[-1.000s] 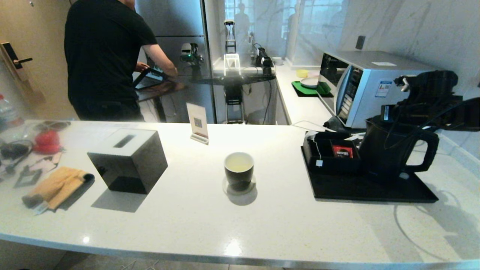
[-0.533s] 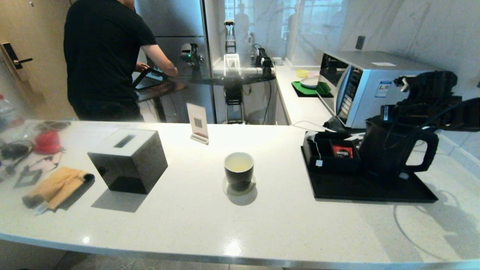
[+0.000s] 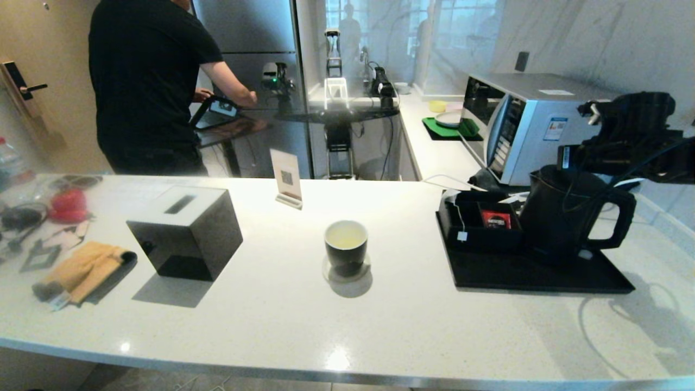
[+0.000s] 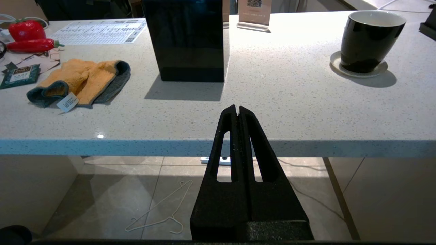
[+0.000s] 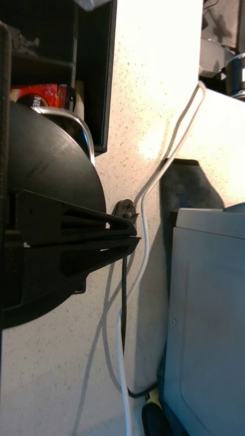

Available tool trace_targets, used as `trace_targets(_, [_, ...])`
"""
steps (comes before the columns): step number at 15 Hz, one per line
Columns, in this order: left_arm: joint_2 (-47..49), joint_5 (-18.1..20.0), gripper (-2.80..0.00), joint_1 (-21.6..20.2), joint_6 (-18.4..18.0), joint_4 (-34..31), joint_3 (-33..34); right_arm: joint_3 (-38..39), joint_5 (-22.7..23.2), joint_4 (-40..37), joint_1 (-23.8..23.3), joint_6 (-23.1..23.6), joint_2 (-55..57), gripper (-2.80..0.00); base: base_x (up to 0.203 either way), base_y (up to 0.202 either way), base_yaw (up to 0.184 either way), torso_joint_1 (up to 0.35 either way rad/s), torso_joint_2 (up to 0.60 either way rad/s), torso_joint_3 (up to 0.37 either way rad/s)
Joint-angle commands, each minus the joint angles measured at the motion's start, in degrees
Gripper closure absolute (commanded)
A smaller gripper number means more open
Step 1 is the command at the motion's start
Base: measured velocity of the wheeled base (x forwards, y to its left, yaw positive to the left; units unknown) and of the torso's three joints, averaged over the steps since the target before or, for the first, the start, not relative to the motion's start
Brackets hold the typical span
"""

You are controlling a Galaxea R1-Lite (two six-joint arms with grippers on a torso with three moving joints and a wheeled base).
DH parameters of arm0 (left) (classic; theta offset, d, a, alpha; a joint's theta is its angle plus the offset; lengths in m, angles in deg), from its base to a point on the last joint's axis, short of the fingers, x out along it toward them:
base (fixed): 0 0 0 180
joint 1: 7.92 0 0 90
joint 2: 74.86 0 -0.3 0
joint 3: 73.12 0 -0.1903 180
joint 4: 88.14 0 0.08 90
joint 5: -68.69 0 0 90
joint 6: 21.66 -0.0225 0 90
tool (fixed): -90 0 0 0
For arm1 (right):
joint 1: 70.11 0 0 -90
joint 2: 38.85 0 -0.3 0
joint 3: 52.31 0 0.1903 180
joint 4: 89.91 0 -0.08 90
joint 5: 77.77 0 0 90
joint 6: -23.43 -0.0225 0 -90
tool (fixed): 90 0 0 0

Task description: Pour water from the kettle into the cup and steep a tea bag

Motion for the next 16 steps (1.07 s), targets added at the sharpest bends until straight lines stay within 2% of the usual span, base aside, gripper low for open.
trace_targets(1, [0.0, 0.0, 0.00, 0.0, 0.0, 0.0, 0.0, 1.3, 0.1, 0.4, 0.1, 0.1, -3.1, 0.00, 0.000, 0.000, 0.000, 0.000, 0.00, 0.000])
trace_targets(7, [0.0, 0.0, 0.00, 0.0, 0.0, 0.0, 0.0, 7.9, 0.1, 0.8, 1.5, 0.1, -9.7, 0.00, 0.000, 0.000, 0.000, 0.000, 0.00, 0.000])
trace_targets(11, [0.0, 0.0, 0.00, 0.0, 0.0, 0.0, 0.0, 13.8, 0.0, 8.2, 2.2, 0.1, -10.5, 0.00, 0.000, 0.000, 0.000, 0.000, 0.00, 0.000])
trace_targets(16, [0.0, 0.0, 0.00, 0.0, 0.0, 0.0, 0.0, 13.2, -4.3, 10.2, 2.1, 0.1, -6.8, 0.00, 0.000, 0.000, 0.000, 0.000, 0.00, 0.000])
